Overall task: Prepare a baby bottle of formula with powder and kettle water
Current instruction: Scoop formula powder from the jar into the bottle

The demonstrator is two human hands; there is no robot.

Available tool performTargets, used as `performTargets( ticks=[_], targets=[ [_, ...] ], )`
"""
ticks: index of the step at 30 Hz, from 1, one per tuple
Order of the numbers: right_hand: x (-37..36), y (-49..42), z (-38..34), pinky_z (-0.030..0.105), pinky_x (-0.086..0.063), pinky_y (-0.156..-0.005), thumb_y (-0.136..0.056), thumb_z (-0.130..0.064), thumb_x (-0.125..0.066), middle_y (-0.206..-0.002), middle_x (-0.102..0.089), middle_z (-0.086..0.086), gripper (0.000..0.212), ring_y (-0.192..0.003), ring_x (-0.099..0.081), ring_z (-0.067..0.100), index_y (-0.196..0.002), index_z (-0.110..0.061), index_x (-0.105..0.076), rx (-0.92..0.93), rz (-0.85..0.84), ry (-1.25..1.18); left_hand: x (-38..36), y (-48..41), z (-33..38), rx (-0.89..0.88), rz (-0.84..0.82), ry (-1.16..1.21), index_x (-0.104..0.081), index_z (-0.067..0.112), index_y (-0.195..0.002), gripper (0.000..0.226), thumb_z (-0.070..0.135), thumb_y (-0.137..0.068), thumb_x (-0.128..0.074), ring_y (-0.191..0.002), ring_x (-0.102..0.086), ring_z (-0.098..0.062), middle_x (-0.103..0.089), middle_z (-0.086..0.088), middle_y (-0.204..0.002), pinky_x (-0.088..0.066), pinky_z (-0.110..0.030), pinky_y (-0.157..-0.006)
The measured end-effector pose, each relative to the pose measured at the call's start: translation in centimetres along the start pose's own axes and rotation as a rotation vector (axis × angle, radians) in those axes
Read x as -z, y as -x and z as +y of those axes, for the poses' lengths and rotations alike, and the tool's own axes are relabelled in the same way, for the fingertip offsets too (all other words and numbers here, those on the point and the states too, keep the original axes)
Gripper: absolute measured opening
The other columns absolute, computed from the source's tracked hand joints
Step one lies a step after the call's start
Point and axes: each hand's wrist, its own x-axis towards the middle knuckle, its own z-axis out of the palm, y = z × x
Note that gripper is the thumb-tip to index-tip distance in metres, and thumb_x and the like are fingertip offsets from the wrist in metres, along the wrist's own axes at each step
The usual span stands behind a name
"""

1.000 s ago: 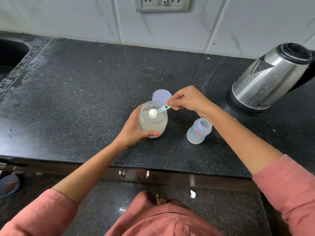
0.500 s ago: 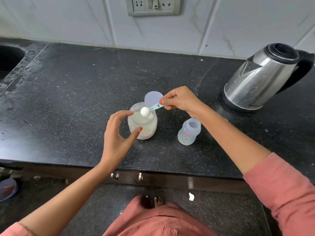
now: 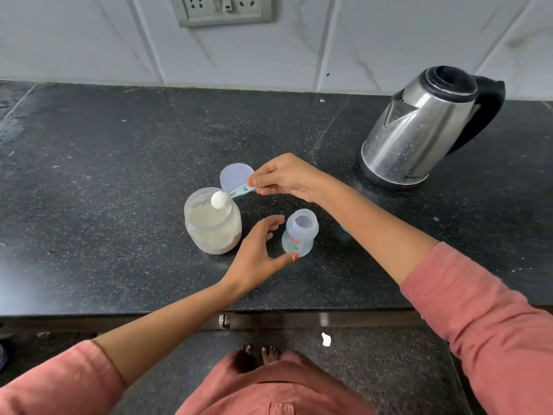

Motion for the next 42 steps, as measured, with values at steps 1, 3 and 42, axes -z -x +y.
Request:
performTargets(
  ticks=[1, 3, 42],
  targets=[
    [0.0, -0.1, 0.0, 0.013, -0.054, -0.063, -0.081, -0.001, -0.065, -0.076, -0.065, 0.004, 0.015, -0.060, -0.064, 0.004, -0.095, 0.005, -0.065, -0.003, -0.005, -0.009, -0.4, -0.4, 0.0, 0.014, -0.013, 0.007, -0.037, 0.017, -0.133, 0.075, 0.023, -0.071, -0.078, -0.122, -0.043, -0.005, -0.047, 0.003, -0.133, -0.034, -0.021, -0.104],
    [0.0, -0.3, 0.0, 0.013, -0.055, -0.063, -0.081, 0.000, -0.065, -0.075, -0.065, 0.004, 0.020, -0.060, -0.063, 0.005, -0.099, 0.008, -0.064, -0.004, -0.014, -0.018, -1.1, -1.1, 0.0, 0.033, -0.026, 0.034, -0.033, 0.018, -0.136, 0.080, 0.023, -0.070, -0.079, -0.123, -0.041, -0.004, -0.045, 0.007, -0.132, -0.033, -0.020, -0.104],
    [-2.2, 2.0, 0.9, 0.012, -0.053, -0.060, -0.081, -0.003, -0.065, -0.081, -0.066, 0.004, 0.007, -0.069, -0.061, 0.006, -0.088, -0.002, -0.066, -0.037, 0.082, -0.114, 7.4, 7.8, 0.7, 0.060, 0.160, 0.071, -0.048, 0.039, -0.103, 0.069, 0.020, -0.050, -0.089, -0.094, -0.056, 0.014, -0.062, 0.018, -0.105, -0.040, -0.004, -0.082]
  ],
)
